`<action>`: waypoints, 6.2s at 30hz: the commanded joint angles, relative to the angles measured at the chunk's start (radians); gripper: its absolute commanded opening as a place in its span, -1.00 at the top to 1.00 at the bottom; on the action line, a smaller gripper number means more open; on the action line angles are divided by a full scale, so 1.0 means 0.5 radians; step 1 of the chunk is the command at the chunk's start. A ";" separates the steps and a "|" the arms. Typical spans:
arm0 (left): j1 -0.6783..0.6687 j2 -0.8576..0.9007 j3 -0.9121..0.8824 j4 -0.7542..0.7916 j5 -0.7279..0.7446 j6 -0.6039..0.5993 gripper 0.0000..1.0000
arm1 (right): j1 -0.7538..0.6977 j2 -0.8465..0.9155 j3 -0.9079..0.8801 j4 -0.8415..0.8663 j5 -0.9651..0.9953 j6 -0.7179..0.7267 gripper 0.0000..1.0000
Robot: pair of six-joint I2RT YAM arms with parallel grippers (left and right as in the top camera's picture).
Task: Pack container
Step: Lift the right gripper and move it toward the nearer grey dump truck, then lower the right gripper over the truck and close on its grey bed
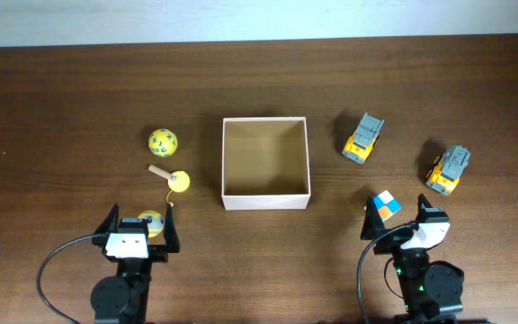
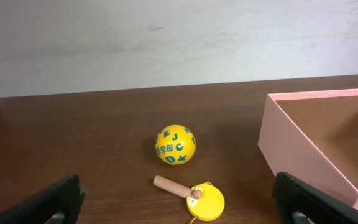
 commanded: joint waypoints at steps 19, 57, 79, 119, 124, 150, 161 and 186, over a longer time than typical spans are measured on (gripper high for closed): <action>0.012 -0.017 -0.011 -0.002 0.015 0.039 -0.98 | -0.019 -0.021 -0.016 -0.008 -0.026 -0.014 -0.98; 0.012 -0.017 -0.011 -0.002 0.015 0.039 -0.98 | -0.019 0.312 0.935 -0.691 -0.024 0.198 -0.97; 0.012 -0.017 -0.011 -0.002 0.016 0.039 -0.98 | -0.019 2.905 2.756 -1.748 -0.430 0.183 -0.98; 0.012 -0.017 -0.011 -0.002 0.016 0.040 -0.98 | 0.185 3.868 2.754 -1.215 0.451 1.212 -0.98; 0.012 -0.017 -0.011 -0.002 0.016 0.039 -0.98 | 0.146 3.926 2.754 -1.180 0.465 1.188 -0.98; 0.012 -0.017 -0.011 -0.002 0.015 0.039 -0.98 | 0.101 3.937 2.754 -1.073 0.420 0.908 -0.94; 0.012 -0.017 -0.011 -0.002 0.016 0.039 -0.98 | 0.101 3.938 2.754 -1.071 0.380 1.028 -0.47; 0.012 -0.017 -0.011 -0.002 0.016 0.039 -0.98 | 0.101 3.939 2.754 -1.083 0.381 1.083 0.14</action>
